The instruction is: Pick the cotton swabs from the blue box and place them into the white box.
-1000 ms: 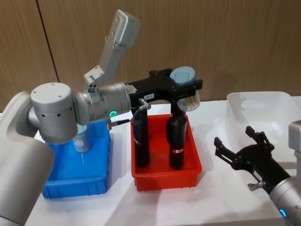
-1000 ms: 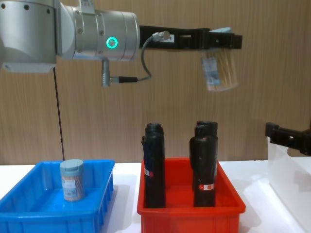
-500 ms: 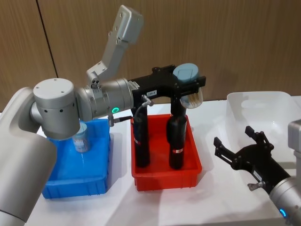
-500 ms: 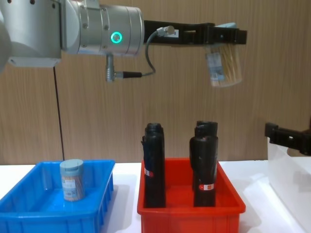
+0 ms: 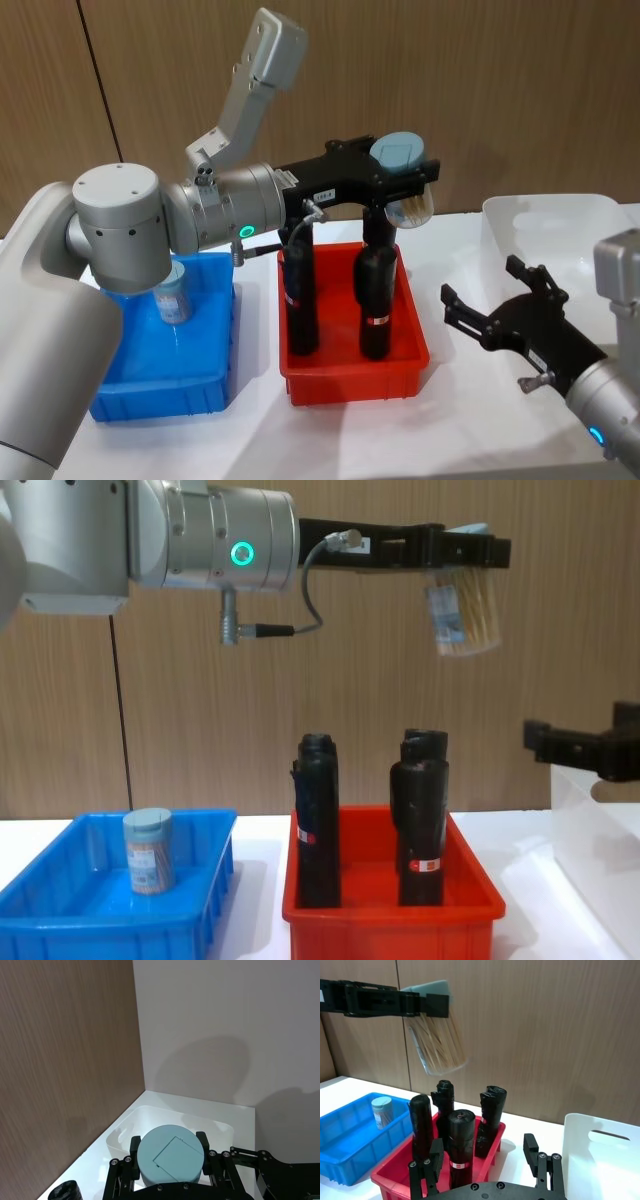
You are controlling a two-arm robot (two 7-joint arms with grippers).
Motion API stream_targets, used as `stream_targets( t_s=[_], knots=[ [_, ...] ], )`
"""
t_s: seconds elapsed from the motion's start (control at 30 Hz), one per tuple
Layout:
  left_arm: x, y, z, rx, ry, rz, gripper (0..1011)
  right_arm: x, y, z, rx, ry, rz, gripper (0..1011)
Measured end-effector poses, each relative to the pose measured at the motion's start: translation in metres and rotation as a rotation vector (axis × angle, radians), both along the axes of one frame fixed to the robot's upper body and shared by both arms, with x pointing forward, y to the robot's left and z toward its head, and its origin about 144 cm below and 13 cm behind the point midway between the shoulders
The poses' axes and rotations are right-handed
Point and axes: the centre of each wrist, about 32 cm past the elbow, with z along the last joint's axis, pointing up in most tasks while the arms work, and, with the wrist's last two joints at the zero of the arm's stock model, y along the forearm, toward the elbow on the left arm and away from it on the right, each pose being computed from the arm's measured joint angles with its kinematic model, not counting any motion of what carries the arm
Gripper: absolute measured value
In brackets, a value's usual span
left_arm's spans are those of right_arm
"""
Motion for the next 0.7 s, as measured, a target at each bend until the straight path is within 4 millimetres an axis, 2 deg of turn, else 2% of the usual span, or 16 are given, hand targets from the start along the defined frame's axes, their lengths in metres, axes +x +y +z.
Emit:
stream_targets(
  t_s=[0.7],
  knots=[
    [0.000, 0.000, 0.000, -0.001, 0.000, -0.001, 661, 0.026, 0.010, 0.022, -0.045, -0.008, 0.055, 1001]
  ],
)
